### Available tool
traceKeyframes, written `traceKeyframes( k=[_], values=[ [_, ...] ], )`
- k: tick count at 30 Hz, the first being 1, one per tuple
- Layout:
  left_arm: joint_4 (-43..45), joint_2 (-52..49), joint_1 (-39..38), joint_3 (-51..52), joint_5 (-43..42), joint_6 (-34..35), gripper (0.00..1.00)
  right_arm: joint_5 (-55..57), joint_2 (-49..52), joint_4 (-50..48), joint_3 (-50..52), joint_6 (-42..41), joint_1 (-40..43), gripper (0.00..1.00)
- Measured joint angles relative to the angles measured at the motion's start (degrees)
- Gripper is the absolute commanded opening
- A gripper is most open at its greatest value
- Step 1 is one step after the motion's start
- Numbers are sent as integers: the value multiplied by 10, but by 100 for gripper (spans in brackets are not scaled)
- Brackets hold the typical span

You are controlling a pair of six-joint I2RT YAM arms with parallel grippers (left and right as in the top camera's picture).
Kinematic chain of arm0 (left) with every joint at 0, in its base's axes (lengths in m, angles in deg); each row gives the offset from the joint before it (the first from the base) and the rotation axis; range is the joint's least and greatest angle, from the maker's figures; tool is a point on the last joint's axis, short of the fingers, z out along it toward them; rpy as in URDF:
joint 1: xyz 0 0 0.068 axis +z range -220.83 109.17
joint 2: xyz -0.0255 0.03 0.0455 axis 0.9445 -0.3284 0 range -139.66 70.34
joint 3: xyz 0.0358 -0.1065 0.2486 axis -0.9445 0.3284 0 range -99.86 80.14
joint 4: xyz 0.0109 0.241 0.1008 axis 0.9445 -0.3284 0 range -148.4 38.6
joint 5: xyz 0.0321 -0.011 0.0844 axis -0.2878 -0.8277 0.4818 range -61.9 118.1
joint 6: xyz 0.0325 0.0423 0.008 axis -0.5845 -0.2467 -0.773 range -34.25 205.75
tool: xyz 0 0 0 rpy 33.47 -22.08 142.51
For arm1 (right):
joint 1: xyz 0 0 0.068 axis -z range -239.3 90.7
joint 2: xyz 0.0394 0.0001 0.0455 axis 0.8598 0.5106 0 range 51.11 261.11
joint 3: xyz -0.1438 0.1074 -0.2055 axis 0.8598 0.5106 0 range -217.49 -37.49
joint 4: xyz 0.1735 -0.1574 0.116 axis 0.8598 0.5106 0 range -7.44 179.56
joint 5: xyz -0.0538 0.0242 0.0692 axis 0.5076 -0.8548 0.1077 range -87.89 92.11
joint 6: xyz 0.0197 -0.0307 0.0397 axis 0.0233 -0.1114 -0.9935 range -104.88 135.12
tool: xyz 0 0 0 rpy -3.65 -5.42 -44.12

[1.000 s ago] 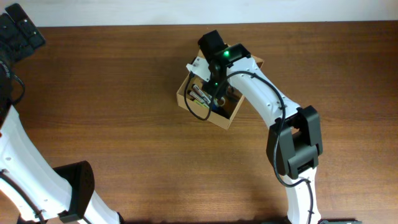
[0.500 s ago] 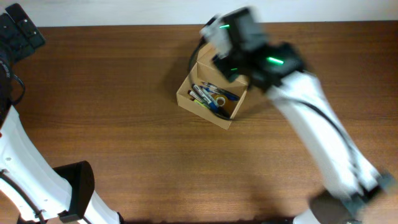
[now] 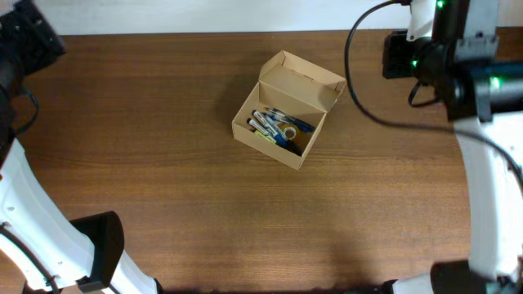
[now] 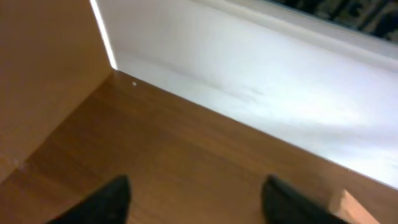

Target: Pack container

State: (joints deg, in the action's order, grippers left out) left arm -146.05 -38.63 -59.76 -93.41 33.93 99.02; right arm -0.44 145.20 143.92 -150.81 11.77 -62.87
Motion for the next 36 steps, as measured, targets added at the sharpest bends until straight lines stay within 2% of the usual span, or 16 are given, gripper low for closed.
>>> traceKeyframes(
  k=[4,8,12,17,27,36],
  values=[
    [-18,0,0,26,-23,-12,59,-39,47,10,10,-49,39,18],
    [-17,-14,-1,118,-69,-38,58,-68,96,31,10,-81,57,4],
    [6,-72,-11,230,-140,-74,55,-109,154,37,10,-104,59,4],
    [30,-153,-32,320,-205,-104,55,-161,230,42,11,-129,59,4],
    [52,-176,-62,337,-239,-121,58,-188,327,16,13,-163,59,4],
    [57,-176,-62,337,-241,-122,62,-260,341,-90,14,-150,57,4]
  ],
)
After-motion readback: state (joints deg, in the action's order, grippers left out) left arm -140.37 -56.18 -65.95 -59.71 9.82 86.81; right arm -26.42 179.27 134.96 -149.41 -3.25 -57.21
